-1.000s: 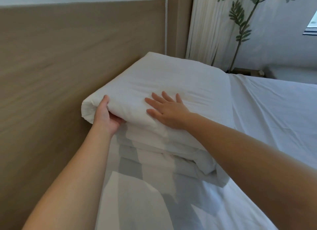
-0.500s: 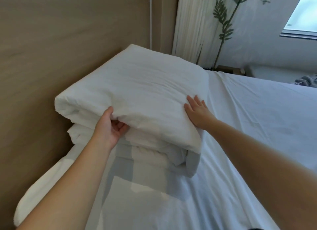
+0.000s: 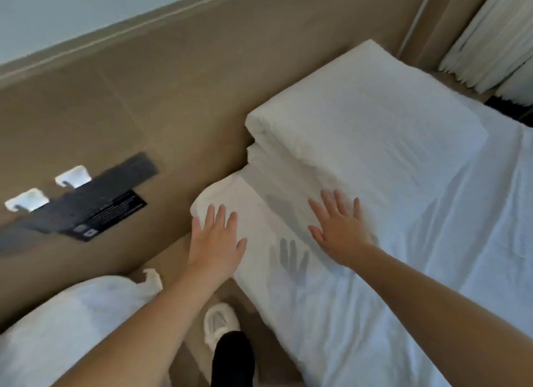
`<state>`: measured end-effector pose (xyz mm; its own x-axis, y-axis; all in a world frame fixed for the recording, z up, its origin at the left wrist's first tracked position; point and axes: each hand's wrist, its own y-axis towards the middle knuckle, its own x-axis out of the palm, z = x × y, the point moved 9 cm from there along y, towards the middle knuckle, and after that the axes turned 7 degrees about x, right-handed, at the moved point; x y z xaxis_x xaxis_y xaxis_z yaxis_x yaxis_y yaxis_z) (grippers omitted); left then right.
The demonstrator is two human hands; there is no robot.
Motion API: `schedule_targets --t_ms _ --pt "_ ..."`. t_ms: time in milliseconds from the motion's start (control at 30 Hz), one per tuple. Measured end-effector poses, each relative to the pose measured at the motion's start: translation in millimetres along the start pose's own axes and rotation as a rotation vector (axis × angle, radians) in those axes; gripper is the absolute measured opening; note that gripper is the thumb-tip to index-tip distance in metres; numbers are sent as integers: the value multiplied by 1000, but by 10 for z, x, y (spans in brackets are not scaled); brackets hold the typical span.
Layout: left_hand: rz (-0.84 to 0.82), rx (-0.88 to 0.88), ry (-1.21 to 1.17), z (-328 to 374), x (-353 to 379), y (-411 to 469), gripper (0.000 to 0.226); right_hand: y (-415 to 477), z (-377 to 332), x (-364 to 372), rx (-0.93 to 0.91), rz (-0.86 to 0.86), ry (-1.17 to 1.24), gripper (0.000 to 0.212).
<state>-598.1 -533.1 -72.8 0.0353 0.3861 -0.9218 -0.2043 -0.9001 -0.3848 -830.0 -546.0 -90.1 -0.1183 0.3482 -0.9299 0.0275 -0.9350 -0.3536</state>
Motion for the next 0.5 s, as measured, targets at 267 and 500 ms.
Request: schedule_targets --t_ms 267,500 --pt "-276 -343 94 -761 632 -2698 66 -1588 -1884 -140 -496 -112 -86 68" --pt "-290 -732 -229 -1111 1209 -4830 60 -3046 -3271 77 -819 -245 -119 59"
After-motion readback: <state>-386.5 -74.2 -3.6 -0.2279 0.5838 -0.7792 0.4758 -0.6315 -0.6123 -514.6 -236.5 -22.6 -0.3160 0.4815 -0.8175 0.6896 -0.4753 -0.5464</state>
